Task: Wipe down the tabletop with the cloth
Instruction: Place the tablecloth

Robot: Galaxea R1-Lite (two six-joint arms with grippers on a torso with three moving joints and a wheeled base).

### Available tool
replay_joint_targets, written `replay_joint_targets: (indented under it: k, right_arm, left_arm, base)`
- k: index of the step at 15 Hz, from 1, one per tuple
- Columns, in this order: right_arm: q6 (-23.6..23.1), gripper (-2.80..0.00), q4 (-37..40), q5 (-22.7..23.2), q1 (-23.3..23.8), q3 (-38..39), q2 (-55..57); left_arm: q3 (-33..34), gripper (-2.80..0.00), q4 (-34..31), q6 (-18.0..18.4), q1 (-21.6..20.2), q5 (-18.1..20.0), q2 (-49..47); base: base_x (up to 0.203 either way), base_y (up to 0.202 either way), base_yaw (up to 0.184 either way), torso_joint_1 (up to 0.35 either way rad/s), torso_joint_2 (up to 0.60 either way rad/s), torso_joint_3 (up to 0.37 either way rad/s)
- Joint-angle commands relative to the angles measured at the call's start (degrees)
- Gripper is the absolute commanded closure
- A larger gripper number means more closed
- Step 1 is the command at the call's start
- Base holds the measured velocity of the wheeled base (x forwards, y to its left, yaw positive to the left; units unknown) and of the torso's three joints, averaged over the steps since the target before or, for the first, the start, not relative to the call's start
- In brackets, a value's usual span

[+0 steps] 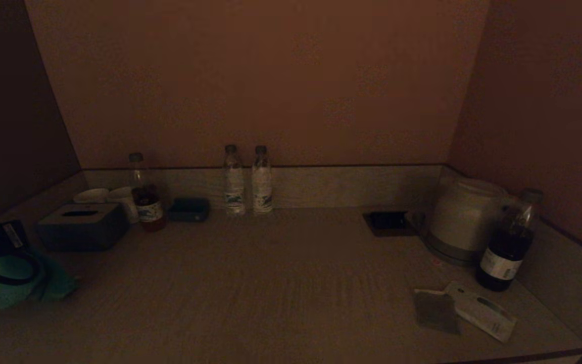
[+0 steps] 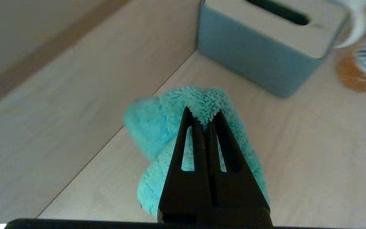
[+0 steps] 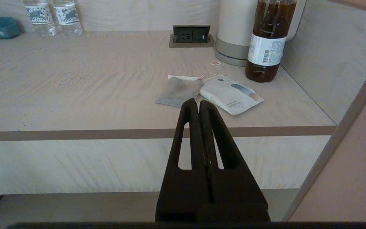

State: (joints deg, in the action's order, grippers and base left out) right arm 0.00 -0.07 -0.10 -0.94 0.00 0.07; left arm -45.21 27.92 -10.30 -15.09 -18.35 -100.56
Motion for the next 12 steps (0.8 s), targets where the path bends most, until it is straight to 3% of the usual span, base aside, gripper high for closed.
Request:
replay_joint_targets:
  k: [1, 3, 4, 12]
  right_arm:
    - [0.00, 0.00, -0.01, 0.01, -0.03, 0.00, 0.01]
    - [0.00, 0.00, -0.01, 0.01, -0.03, 0.00, 0.01]
    - [0.00, 0.00, -0.01, 0.01, -0.03, 0.00, 0.01]
    - [0.00, 0.00, -0.01, 0.01, -0.03, 0.00, 0.01]
  left_arm:
    - [-0.59, 0.00, 0.19, -0.23, -0.56, -0.07, -2.64]
    - [-1.30, 0.00, -0.19, -0.50, -1.43, -0.15, -4.58]
    - [-1.68, -2.80, -0.56, -0.82, -1.91, -0.20, -5.32]
    - [-4.63, -2.80, -5.49, -4.97, -2.54, -0.21, -4.46]
  base:
    - [0.000, 0.000, 0.000, 0.000, 0.00, 0.000]
    - [0.000, 0.000, 0.000, 0.000, 0.00, 0.000]
    - [0.000, 0.000, 0.000, 0.000, 0.00, 0.000]
    - [0.000, 0.000, 0.000, 0.000, 0.00, 0.000]
